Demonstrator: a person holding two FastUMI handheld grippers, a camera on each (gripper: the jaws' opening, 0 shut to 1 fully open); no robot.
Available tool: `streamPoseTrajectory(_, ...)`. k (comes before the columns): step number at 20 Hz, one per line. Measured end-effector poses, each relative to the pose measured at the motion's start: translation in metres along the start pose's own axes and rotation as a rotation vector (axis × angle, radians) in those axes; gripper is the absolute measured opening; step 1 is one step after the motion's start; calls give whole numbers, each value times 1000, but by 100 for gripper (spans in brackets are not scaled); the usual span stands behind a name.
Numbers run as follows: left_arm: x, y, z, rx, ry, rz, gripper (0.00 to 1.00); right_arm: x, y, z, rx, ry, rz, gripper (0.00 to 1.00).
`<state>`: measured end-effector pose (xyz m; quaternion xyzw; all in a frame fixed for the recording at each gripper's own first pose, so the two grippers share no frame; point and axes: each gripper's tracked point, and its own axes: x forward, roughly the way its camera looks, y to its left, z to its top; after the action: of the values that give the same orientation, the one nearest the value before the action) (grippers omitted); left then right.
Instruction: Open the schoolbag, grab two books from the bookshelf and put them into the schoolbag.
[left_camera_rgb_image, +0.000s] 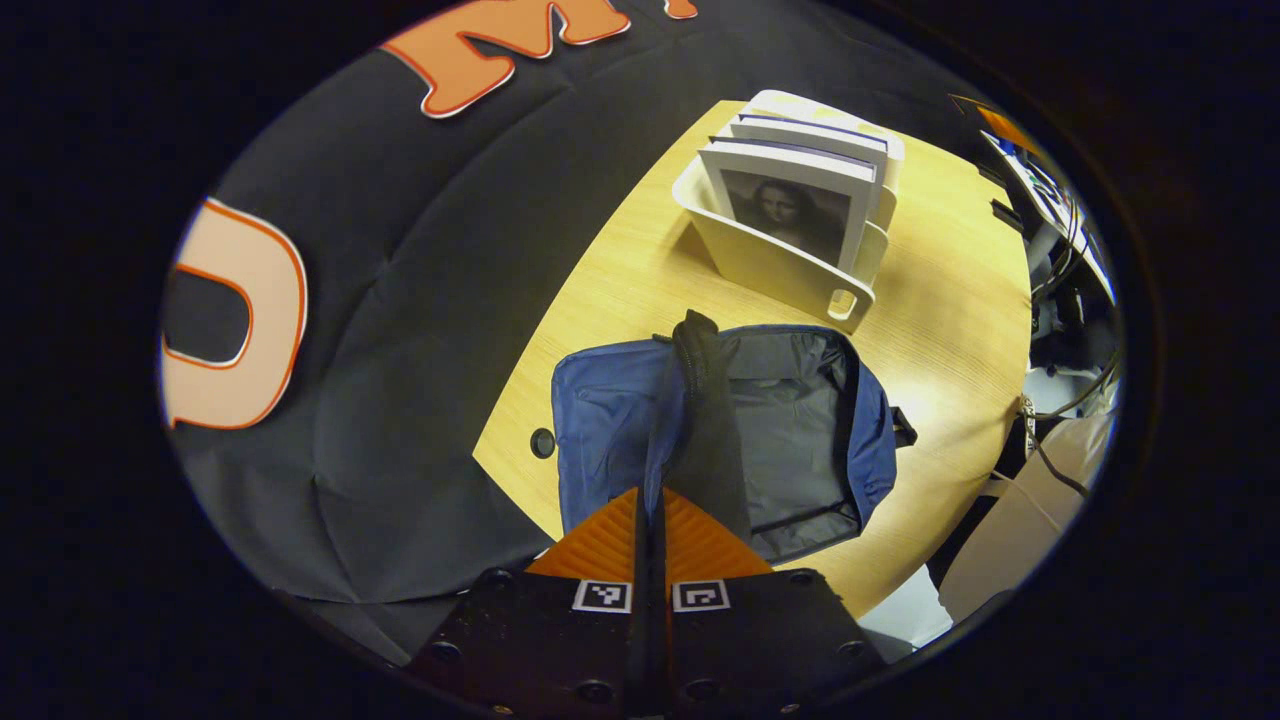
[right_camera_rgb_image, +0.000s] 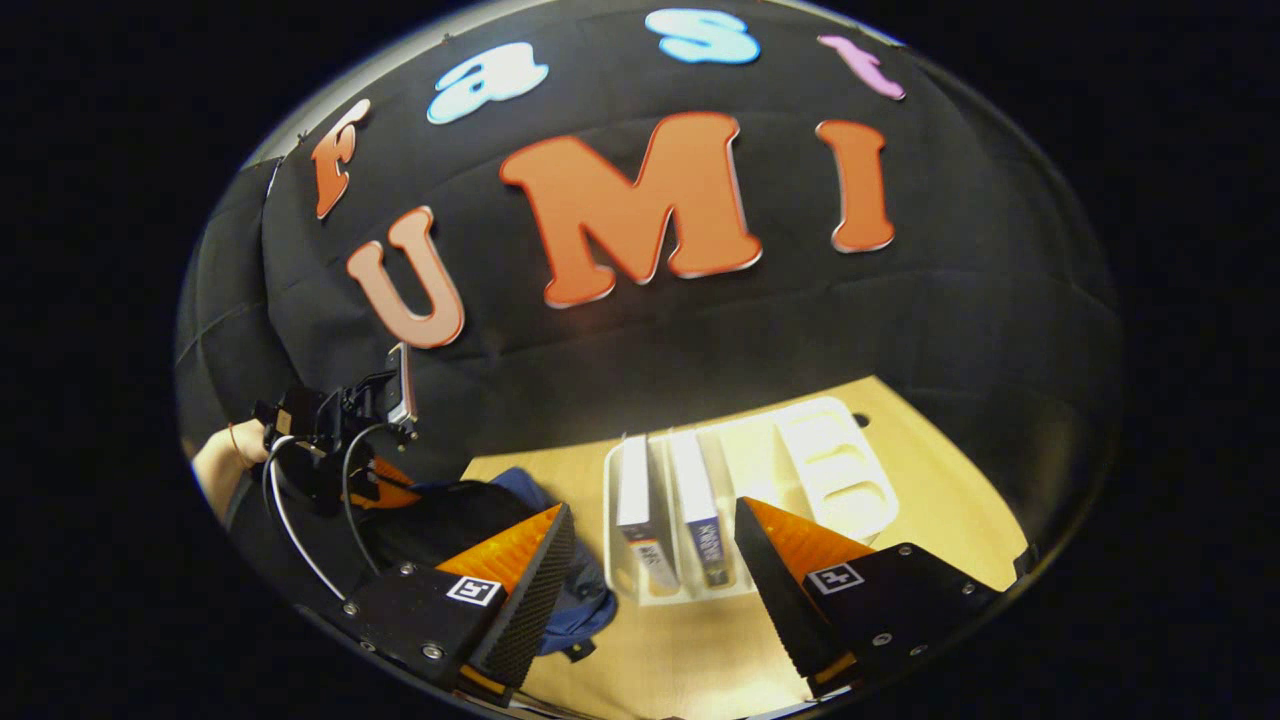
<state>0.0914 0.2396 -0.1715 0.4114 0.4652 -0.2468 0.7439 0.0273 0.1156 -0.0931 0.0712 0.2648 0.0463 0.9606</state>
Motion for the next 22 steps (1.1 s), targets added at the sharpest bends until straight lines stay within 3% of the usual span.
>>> streamPoseTrajectory(2, 2, 5, -3, -19, -4, 5, 1, 25, 12, 2, -21, 123, 28, 95)
streamPoseTrajectory(5, 3, 8, -6, -48, -29, 2, 1, 63, 14, 11, -133, 247, 5, 95)
streamPoseTrajectory(9, 6, 6, -15, -81, -46, -15, 1, 104, 23, 8, -132, 439, -16, 96)
streamPoseTrajectory(12, 9, 4, -19, -87, -58, -32, 1, 132, 12, 0, -175, 532, -80, 96)
streamPoseTrajectory(17, 16, 1, -25, -100, -62, -45, 1, 156, 12, -17, -157, 631, -89, 96)
streamPoseTrajectory(22, 18, -4, -26, -65, -70, -51, 1, 177, -1, -32, -171, 698, -146, 96)
